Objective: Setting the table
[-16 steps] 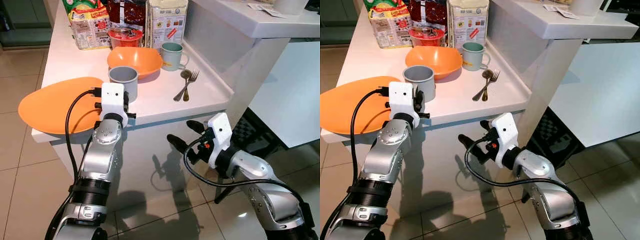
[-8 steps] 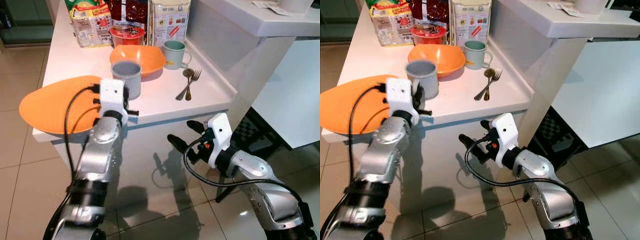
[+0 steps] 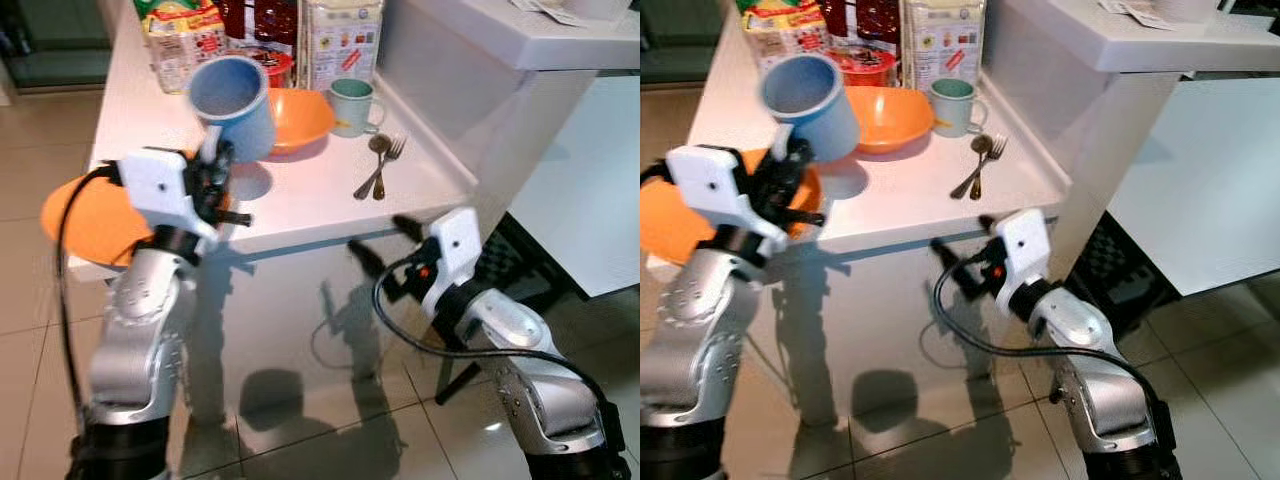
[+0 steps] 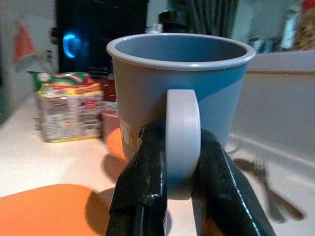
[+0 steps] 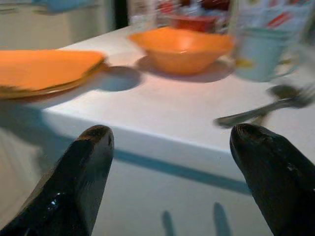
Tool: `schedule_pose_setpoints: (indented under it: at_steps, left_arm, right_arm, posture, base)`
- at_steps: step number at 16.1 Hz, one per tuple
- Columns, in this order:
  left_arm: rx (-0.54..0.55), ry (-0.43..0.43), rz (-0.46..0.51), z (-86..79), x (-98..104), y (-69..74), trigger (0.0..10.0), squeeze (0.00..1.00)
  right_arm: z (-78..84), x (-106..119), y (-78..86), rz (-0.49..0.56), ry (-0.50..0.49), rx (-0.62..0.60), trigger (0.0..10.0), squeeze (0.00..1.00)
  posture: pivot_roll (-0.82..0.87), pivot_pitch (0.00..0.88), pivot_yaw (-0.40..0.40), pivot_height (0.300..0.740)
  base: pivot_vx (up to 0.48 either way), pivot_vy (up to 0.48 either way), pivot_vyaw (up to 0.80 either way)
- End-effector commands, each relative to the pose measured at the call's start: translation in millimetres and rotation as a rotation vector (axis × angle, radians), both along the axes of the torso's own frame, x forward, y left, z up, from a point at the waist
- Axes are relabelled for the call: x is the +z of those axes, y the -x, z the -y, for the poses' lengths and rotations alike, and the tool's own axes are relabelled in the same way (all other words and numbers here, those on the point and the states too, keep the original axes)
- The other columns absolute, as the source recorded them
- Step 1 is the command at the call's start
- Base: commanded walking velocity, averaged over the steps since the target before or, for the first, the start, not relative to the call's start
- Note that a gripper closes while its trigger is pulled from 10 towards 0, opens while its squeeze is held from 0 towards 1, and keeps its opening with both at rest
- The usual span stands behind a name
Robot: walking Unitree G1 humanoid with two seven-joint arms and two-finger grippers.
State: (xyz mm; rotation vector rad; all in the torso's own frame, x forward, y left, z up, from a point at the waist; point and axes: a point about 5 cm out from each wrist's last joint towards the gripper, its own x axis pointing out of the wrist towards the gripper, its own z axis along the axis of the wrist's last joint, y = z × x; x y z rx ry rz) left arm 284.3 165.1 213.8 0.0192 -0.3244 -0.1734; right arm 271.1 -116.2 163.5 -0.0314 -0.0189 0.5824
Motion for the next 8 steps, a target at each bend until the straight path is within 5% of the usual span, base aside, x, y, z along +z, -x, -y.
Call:
schedule_pose_setpoints:
  at_steps: [1, 2, 8]
  left_arm:
    - [0.034, -0.050, -0.011, 1.0, -5, 1.5, 10.0, 0.00]
    - [0.042, -0.057, -0.023, 1.1, -7, 1.0, 10.0, 0.00]
    - [0.084, -0.121, -0.115, 9.5, -27, -4.1, 10.0, 0.00]
  right_arm:
    - [8.8, 7, -4.2, 0.049, 0.025, -0.089, 10.0, 0.00]
    - [10.0, 8, -5.0, 0.063, 0.032, -0.108, 10.0, 0.00]
    - [8.9, 14, -10.7, 0.137, 0.028, -0.244, 10.0, 0.00]
  posture:
    - [0.04, 0.000, -0.041, 0.740]
    - [0.04, 0.000, -0.041, 0.740]
    - [0.03, 0.000, -0.033, 0.740]
  base:
    - [0.000, 0.000, 0.00]
    - [0.000, 0.000, 0.00]
    - [0.000, -0.480, 0.08]
